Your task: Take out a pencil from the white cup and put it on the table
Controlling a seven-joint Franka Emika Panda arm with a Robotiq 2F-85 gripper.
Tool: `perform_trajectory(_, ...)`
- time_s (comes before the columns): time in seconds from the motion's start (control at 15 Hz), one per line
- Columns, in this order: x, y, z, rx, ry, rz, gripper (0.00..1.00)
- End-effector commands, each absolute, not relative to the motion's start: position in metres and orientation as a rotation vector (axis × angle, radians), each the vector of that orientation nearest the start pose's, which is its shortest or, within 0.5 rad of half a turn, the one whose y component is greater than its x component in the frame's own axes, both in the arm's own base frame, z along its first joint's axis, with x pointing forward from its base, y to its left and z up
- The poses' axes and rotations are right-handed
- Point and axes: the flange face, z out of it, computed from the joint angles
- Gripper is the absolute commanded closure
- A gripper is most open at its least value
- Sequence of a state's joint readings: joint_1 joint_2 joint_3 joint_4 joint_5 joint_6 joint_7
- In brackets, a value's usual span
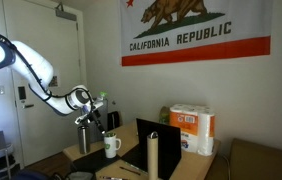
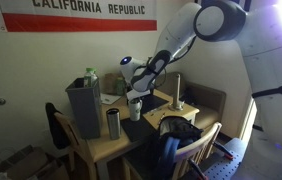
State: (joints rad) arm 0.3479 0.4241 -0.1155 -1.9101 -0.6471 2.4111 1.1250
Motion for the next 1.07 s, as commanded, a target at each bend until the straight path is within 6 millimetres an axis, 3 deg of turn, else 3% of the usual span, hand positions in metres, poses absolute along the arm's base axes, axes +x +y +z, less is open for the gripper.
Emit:
perform_trajectory(0.0,0.609,0.15,0.292,-3.369,0.695,-0.631,0.96)
perform_trajectory(0.07,0.609,0.151,0.292,-3.37,0.688,-0.629,0.99)
perform_trajectory(0.13,0.608,0.152,0.292,-3.369,0.683,-0.627,0.71)
perform_trajectory(0.27,0.608,0.153,0.293,-3.367,0.68,-0.629,0.72)
perform_trajectory(0.87,0.618,0.147,0.291,-3.363,0.67,-0.678,0.07)
perform_trajectory(1.0,0.62,0.145,0.291,-3.365,0.667,-0.685,0.0)
